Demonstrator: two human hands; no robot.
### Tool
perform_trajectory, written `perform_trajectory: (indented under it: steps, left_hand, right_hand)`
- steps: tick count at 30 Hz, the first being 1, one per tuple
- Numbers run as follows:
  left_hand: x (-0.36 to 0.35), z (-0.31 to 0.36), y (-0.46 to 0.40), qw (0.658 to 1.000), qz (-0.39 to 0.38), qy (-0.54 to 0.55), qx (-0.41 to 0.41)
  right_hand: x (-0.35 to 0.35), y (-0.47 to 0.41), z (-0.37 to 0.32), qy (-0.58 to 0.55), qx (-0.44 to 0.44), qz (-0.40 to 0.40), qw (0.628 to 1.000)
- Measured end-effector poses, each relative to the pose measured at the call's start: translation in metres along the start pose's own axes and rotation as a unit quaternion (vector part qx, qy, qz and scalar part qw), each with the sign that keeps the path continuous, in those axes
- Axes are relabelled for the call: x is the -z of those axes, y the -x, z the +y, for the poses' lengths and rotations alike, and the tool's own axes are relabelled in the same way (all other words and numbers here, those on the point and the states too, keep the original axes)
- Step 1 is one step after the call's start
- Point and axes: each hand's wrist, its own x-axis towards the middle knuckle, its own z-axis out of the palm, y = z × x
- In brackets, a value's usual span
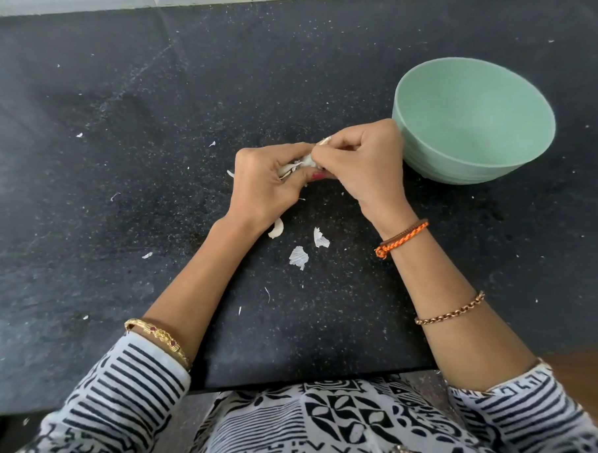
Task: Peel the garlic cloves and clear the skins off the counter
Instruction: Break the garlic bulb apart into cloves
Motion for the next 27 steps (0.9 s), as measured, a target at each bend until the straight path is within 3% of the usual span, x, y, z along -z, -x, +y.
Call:
perform_trajectory:
  steps: [11, 27]
  left_hand:
    - [-0.004, -0.002, 0.0, 0.999, 0.028, 0.005, 0.04]
    - [-0.005, -0.003, 0.0, 0.995, 0.033, 0.06, 0.076]
  right_hand:
    - [-0.02, -0.005, 0.002, -0.073, -0.102, 0.065, 0.99]
    - [-0.028, -0.005, -0.011, -0.141, -0.16, 0.092, 0.973]
